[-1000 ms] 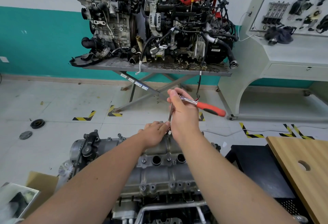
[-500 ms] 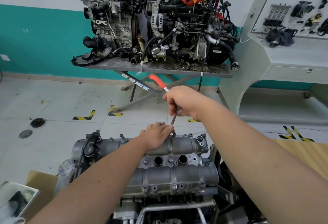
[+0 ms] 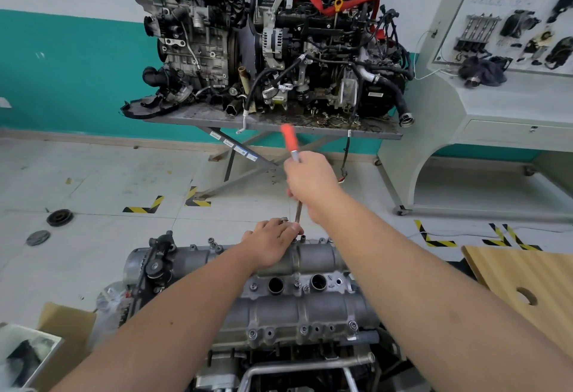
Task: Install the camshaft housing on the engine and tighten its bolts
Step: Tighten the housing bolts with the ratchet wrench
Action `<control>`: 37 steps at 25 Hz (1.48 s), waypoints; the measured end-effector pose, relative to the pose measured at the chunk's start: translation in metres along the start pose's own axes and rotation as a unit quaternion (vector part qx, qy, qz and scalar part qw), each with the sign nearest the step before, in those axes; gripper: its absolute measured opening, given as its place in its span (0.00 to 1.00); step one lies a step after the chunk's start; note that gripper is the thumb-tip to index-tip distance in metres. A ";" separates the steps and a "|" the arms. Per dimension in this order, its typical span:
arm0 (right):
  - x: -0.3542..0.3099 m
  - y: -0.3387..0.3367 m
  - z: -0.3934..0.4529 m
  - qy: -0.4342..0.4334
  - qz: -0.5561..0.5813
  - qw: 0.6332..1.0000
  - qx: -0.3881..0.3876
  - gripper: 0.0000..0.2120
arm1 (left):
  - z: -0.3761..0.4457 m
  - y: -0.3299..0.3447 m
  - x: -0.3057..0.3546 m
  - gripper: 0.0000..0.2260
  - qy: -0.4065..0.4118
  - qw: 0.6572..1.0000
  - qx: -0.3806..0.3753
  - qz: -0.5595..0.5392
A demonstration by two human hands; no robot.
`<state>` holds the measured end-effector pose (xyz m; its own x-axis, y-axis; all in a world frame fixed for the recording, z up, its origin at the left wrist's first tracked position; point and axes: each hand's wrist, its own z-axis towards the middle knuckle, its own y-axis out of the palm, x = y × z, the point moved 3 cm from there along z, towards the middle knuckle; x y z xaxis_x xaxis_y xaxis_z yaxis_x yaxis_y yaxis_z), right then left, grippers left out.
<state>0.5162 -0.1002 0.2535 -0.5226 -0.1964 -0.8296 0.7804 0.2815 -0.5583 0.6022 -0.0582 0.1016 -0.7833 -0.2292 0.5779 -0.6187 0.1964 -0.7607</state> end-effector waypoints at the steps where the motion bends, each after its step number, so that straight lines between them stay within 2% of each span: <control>1: -0.007 0.000 -0.002 -0.052 -0.165 0.983 -0.056 0.10 | -0.001 0.000 0.000 0.20 0.005 1.000 -0.001 -0.001; 2: -0.010 0.001 -0.002 -0.099 -0.289 0.948 -0.091 0.10 | -0.001 -0.001 0.000 0.21 0.008 1.000 -0.002 -0.002; 3: -0.016 0.000 -0.004 -0.125 -0.368 0.915 -0.108 0.10 | -0.002 -0.001 0.000 0.21 0.010 1.000 -0.002 -0.002; 4: -0.019 0.001 -0.006 -0.140 -0.412 0.891 -0.131 0.11 | -0.002 0.000 -0.001 0.21 0.011 1.000 -0.002 -0.002; 5: -0.018 0.002 -0.005 -0.141 -0.408 0.890 -0.146 0.13 | -0.002 0.000 0.000 0.21 0.012 1.000 0.000 0.000; 7: -0.014 0.004 -0.002 -0.097 -0.276 0.949 -0.119 0.14 | -0.002 0.000 0.001 0.20 0.011 1.000 0.004 0.005; 8: -0.012 0.003 -0.003 -0.040 -0.171 0.981 -0.079 0.13 | -0.002 0.000 0.002 0.20 0.008 1.000 0.007 0.003; 9: -0.007 0.003 -0.002 0.025 -0.053 0.998 -0.029 0.12 | -0.002 -0.001 0.003 0.20 0.004 1.000 0.011 0.000; 11: -0.002 0.007 -0.004 0.117 0.127 0.983 0.057 0.12 | -0.001 0.000 0.002 0.21 -0.001 1.000 0.014 -0.001; 12: -0.002 0.010 -0.005 0.129 0.151 0.977 0.073 0.11 | -0.001 0.000 0.002 0.21 -0.002 1.000 0.013 0.003; 14: -0.002 0.012 -0.003 0.091 0.069 0.991 0.074 0.09 | -0.001 0.001 0.000 0.22 -0.002 1.000 0.011 0.007; 15: -0.002 0.010 -0.001 0.043 -0.029 0.997 0.060 0.10 | -0.001 0.000 0.001 0.22 -0.001 1.000 0.010 0.004; 16: -0.003 0.006 -0.003 -0.024 -0.159 0.986 0.045 0.11 | -0.001 0.000 0.001 0.22 -0.001 1.000 0.008 -0.001; 18: -0.006 0.004 -0.008 -0.163 -0.378 0.911 0.003 0.16 | -0.001 -0.001 0.002 0.22 -0.001 1.000 0.003 -0.004; 19: -0.006 0.004 -0.010 -0.210 -0.420 0.882 -0.026 0.17 | -0.001 -0.001 0.002 0.22 0.001 1.000 0.002 -0.001; 20: -0.007 0.004 -0.012 -0.224 -0.427 0.875 -0.044 0.17 | -0.001 0.000 0.001 0.21 0.002 1.000 0.002 0.000; 21: -0.007 0.003 -0.013 -0.205 -0.410 0.888 -0.042 0.17 | -0.002 0.000 0.000 0.21 0.002 1.000 0.004 -0.002; 24: -0.003 0.002 -0.009 -0.088 -0.316 0.944 0.030 0.18 | -0.002 0.000 0.002 0.21 -0.001 1.000 0.007 -0.001; 30: -0.005 0.008 -0.009 -0.074 -0.283 0.955 0.057 0.17 | -0.003 -0.001 0.003 0.21 -0.003 1.000 0.006 0.009; 33: 0.000 0.005 -0.005 -0.095 -0.177 0.980 0.000 0.15 | -0.003 -0.001 0.004 0.22 0.002 1.000 0.004 0.003; 35: 0.007 0.003 -0.006 -0.058 0.012 0.995 -0.083 0.12 | -0.004 -0.002 0.003 0.22 0.006 1.000 0.002 0.000; 37: 0.013 0.001 -0.007 -0.009 0.169 0.970 -0.173 0.07 | -0.004 -0.002 0.003 0.23 0.008 1.000 -0.002 0.005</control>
<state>0.5079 -0.0963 0.2424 -0.2488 -0.0547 -0.9670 0.7421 0.6308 -0.2266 0.6011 -0.0556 0.1063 -0.7903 -0.2110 0.5753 -0.6111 0.2028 -0.7651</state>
